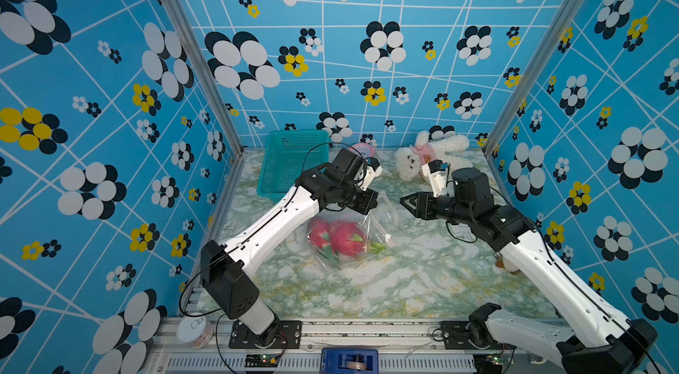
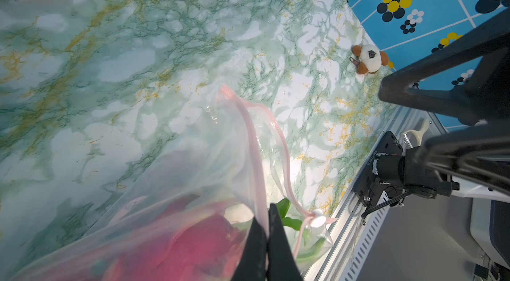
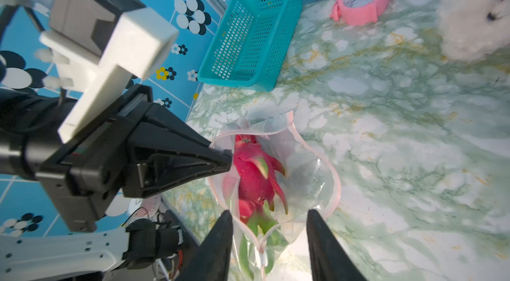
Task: Open the zip-top bag and take out the dragon fruit
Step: Adjust the zipper food storage bag at the center of the board, then pick up the dragon fruit from the zipper food storage bag.
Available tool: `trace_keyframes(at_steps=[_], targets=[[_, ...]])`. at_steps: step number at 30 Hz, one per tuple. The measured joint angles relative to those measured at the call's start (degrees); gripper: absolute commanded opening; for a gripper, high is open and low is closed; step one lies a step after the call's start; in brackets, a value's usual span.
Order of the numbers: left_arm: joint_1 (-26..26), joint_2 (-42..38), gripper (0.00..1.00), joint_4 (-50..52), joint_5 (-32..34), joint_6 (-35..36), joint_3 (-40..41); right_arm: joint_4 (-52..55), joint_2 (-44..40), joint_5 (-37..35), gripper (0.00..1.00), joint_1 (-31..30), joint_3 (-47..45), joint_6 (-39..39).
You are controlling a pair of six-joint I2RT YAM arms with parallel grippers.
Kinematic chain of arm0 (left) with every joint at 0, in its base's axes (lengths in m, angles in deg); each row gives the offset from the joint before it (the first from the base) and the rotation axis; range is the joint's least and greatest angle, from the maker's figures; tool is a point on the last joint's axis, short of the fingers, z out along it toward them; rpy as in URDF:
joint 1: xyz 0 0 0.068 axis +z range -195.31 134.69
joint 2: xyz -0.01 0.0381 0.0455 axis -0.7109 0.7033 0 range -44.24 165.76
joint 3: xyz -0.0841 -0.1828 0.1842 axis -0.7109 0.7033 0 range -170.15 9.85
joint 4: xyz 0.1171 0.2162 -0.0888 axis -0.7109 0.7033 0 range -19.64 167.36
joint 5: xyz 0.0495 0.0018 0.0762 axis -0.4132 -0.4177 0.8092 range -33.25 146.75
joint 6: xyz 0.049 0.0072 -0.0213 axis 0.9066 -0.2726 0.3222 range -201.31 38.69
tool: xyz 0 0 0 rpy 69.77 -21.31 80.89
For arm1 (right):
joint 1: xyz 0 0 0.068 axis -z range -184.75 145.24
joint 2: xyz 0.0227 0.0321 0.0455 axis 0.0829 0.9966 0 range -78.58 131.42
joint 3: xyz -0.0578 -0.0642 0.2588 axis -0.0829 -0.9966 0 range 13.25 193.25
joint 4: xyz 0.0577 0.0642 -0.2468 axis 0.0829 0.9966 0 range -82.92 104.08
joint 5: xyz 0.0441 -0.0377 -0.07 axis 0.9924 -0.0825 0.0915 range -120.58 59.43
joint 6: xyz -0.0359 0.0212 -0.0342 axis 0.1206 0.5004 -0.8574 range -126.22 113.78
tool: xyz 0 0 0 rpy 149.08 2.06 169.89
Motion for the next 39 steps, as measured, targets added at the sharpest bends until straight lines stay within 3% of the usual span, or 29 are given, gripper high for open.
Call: trace_keyframes(at_steps=[4, 8, 18, 23, 28, 29, 33, 39], targets=[[-0.13, 0.02, 0.00, 0.00, -0.39, 0.00, 0.00, 5.05, 10.10, 9.38, 0.46, 0.92, 2.32, -0.85], [-0.72, 0.22, 0.00, -0.02, -0.55, -0.02, 0.00, 8.55, 17.64, 14.40, 0.47, 0.92, 3.02, -2.16], [-2.21, 2.01, 0.02, -1.64, -0.74, -1.40, -0.02, 5.73, 21.53, 20.85, 0.47, -2.67, -0.20, -2.05], [-2.91, 4.07, 0.22, -4.59, -2.71, -3.65, 0.98, 1.33, 22.73, 22.49, 0.49, -3.96, -8.76, -0.35], [-2.99, 3.93, 0.60, -7.56, -3.32, -5.99, 3.72, -2.71, 23.43, 22.91, 0.51, -5.31, -14.14, 1.27], [-2.99, 3.52, 0.62, -7.69, -3.21, -6.21, 4.50, -3.91, 23.52, 22.95, 0.52, -5.64, -14.91, 1.79], [-2.97, -0.61, 0.62, -6.75, -1.68, -6.93, 8.04, -8.26, 23.52, 23.10, 0.53, -6.62, -16.65, 4.17], [-1.46, -16.44, 0.44, -3.08, 2.08, -10.23, 18.82, -15.08, 23.52, 23.15, 0.55, -9.03, -19.76, 7.37]])
